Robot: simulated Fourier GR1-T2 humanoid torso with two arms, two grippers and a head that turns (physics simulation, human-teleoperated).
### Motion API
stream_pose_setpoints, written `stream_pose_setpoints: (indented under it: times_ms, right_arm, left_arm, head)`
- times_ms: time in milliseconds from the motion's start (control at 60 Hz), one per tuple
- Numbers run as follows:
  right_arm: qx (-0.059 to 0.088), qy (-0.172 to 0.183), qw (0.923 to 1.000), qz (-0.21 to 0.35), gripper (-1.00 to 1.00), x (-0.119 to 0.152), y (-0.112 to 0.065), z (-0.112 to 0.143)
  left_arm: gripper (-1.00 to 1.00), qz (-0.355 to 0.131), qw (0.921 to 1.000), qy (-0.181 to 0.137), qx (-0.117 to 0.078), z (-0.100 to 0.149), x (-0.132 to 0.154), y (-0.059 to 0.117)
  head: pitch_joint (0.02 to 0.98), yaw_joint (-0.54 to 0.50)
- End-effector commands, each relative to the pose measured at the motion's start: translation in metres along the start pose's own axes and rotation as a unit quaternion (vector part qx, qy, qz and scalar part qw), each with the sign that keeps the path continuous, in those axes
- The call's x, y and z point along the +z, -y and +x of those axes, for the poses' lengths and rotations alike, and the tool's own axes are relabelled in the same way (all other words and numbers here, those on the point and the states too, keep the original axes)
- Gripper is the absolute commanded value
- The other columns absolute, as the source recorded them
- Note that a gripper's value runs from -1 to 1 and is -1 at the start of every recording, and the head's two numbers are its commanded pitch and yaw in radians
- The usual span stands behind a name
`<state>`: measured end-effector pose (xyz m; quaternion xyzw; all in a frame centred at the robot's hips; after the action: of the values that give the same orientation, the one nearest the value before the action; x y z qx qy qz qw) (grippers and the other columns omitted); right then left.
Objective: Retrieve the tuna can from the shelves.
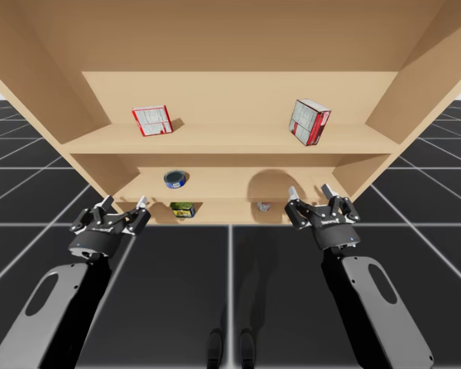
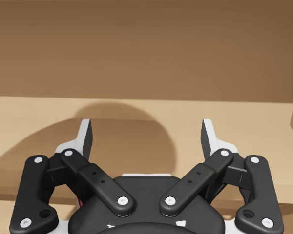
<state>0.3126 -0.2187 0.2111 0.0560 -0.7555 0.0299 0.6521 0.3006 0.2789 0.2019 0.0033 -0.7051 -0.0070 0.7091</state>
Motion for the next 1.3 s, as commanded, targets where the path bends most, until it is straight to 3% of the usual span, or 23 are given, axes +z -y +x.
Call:
stream_pose_setpoints:
  times_ms: [17, 183, 267, 383, 467, 800, 850, 900, 950, 1000, 1300]
  right_arm:
    - [0.0, -0.002, 1.0, -0.005, -1.0, -0.001, 0.002, -0.001]
    - [-0.002, -0.004, 0.9999, -0.013, -1.0, 0.0, 0.002, -0.001]
    - [-0.003, -0.003, 0.9999, -0.013, -1.0, 0.0, 0.002, -0.001]
    - [-0.003, -0.003, 0.9999, -0.012, -1.0, -0.001, 0.004, -0.001]
    - [-0.003, -0.003, 0.9999, -0.013, -1.0, -0.001, 0.005, -0.001]
    - [-0.004, -0.001, 0.9999, -0.013, -1.0, -0.002, 0.007, 0.0]
    - [-0.005, 0.0, 0.9999, -0.014, -1.0, -0.002, 0.007, 0.001]
    - [-0.005, 0.001, 0.9999, -0.014, -1.0, -0.002, 0.008, 0.001]
    - [-0.005, 0.0, 0.9999, -0.014, -1.0, -0.002, 0.008, 0.001]
    - [-0.005, 0.0, 0.9999, -0.015, -1.0, -0.002, 0.008, 0.001]
    - [-0.003, -0.002, 0.9998, -0.019, -1.0, -0.002, 0.01, 0.001]
  left_arm:
    - [-1.0, -0.011, 0.9999, 0.005, 0.011, 0.006, 0.004, 0.004]
    - [-1.0, -0.057, 0.9981, 0.006, 0.022, 0.032, 0.023, 0.02]
    - [-1.0, -0.08, 0.9967, -0.004, 0.016, 0.045, 0.029, 0.031]
    - [-1.0, -0.11, 0.9937, -0.019, 0.013, 0.058, 0.024, 0.046]
    - [-1.0, -0.126, 0.9913, -0.031, 0.023, 0.06, 0.011, 0.056]
    - [-1.0, -0.119, 0.9924, -0.031, 0.002, 0.051, -0.032, 0.079]
    - [-1.0, -0.12, 0.9923, -0.029, 0.008, 0.048, -0.035, 0.08]
    - [-1.0, -0.106, 0.9939, -0.028, -0.005, 0.043, -0.043, 0.081]
    - [-1.0, -0.106, 0.9939, -0.031, -0.001, 0.039, -0.049, 0.082]
    - [-1.0, -0.092, 0.995, -0.036, -0.015, 0.034, -0.055, 0.081]
    - [-1.0, -0.08, 0.9947, -0.064, 0.006, 0.02, -0.09, 0.079]
  head:
    - [0.559, 0.32]
    - [0.56, 0.31]
    - [0.556, 0.31]
    - [0.551, 0.31]
    - [0.545, 0.31]
    - [0.55, 0.31]
    - [0.55, 0.31]
    - [0.549, 0.31]
    - [0.547, 0.31]
    - [0.547, 0.31]
    - [0.547, 0.3]
